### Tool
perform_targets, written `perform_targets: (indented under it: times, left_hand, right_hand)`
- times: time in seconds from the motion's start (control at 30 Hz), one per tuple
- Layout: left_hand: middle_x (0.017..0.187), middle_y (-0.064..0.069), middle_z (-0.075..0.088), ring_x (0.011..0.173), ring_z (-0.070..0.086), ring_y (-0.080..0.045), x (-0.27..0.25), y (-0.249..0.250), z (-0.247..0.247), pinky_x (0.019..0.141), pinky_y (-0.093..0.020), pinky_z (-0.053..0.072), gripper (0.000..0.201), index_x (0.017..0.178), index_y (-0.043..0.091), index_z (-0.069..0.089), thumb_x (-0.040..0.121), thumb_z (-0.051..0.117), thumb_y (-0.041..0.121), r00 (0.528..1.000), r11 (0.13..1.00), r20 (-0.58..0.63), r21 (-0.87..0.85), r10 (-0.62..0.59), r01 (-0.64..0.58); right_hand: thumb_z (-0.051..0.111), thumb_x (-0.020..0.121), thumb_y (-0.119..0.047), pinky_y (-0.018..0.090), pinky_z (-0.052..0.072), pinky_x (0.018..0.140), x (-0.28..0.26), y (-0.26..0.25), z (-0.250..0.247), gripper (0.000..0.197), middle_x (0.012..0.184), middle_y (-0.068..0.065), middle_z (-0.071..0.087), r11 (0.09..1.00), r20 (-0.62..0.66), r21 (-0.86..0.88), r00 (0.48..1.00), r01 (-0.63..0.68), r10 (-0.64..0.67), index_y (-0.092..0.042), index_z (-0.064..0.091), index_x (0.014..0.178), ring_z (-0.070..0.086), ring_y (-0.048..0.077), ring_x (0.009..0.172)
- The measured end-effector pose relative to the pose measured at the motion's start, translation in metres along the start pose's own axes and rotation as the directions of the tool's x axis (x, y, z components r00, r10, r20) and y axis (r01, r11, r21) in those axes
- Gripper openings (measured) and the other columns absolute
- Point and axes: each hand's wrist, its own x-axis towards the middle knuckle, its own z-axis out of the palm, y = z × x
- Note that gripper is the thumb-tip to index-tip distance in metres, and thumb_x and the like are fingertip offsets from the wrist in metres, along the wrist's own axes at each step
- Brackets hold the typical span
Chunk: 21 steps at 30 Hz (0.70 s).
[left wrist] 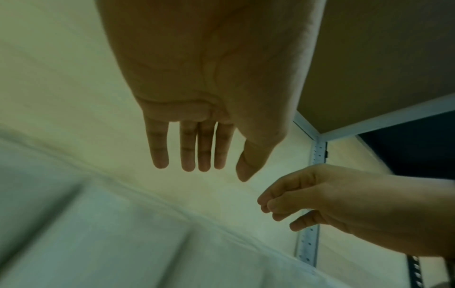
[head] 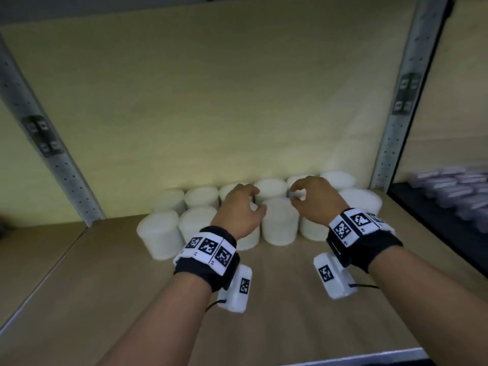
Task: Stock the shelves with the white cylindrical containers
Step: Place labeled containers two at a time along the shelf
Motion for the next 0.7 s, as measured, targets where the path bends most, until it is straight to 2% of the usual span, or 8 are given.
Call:
perform_targets:
  times: [0.13,0.23,0.37,0.5,0.7]
  left_hand:
    - [0.133,-0.005,0.050,0.121,0.050,-0.021,0.025,0.040,0.044,0.100,-0.030,0.040,0.046,0.130,0.013,0.050,0.089,0.058,0.031,0.995,0.998,0.071,0.013,0.065,-0.066]
    - [0.132,-0.007,0.049,0.122,0.048,-0.022,0.039,0.062,0.075,0.102,-0.034,0.041,0.047,0.130,0.011,0.050,0.089,0.057,0.033,0.989,0.995,0.120,0.036,0.084,-0.089]
    - [0.133,-0.010,0.048,0.123,0.046,-0.026,0.053,0.078,0.104,0.103,-0.040,0.041,0.050,0.129,0.009,0.050,0.090,0.055,0.039,0.988,0.992,0.135,0.088,0.075,-0.087]
    - [0.130,-0.010,0.049,0.121,0.044,-0.028,0.060,0.077,0.123,0.100,-0.041,0.041,0.050,0.128,0.009,0.052,0.091,0.051,0.042,0.984,0.970,0.167,0.219,0.069,-0.105]
    - [0.125,-0.008,0.053,0.120,0.045,-0.025,0.060,0.071,0.129,0.100,-0.037,0.041,0.048,0.127,0.010,0.056,0.091,0.052,0.041,0.988,0.970,0.115,0.205,0.107,-0.129]
  right_hand:
    - [0.057,0.090,-0.026,0.039,0.046,0.101,0.002,0.052,-0.034,0.031,0.125,0.009,0.060,0.989,-0.030,-0.062,0.991,-0.133,0.131,-0.014,0.064,0.118,0.054,0.029,0.119]
    - [0.053,0.091,-0.040,0.044,0.046,0.099,0.003,0.087,-0.046,0.037,0.128,0.009,0.058,0.969,-0.016,-0.129,0.977,-0.212,0.212,-0.016,0.062,0.119,0.053,0.028,0.120]
    - [0.045,0.094,-0.047,0.044,0.044,0.103,0.002,0.120,-0.046,0.048,0.132,0.011,0.054,0.934,0.056,-0.246,0.958,-0.261,0.282,-0.014,0.057,0.127,0.052,0.030,0.121]
    - [0.045,0.092,-0.050,0.044,0.041,0.105,0.005,0.133,-0.042,0.053,0.133,0.012,0.050,0.912,0.072,-0.328,0.956,-0.246,0.284,-0.015,0.053,0.131,0.049,0.031,0.121]
    - [0.048,0.093,-0.045,0.042,0.040,0.105,0.007,0.135,-0.034,0.049,0.131,0.011,0.050,0.917,0.029,-0.326,0.967,-0.231,0.254,-0.013,0.055,0.129,0.048,0.032,0.120]
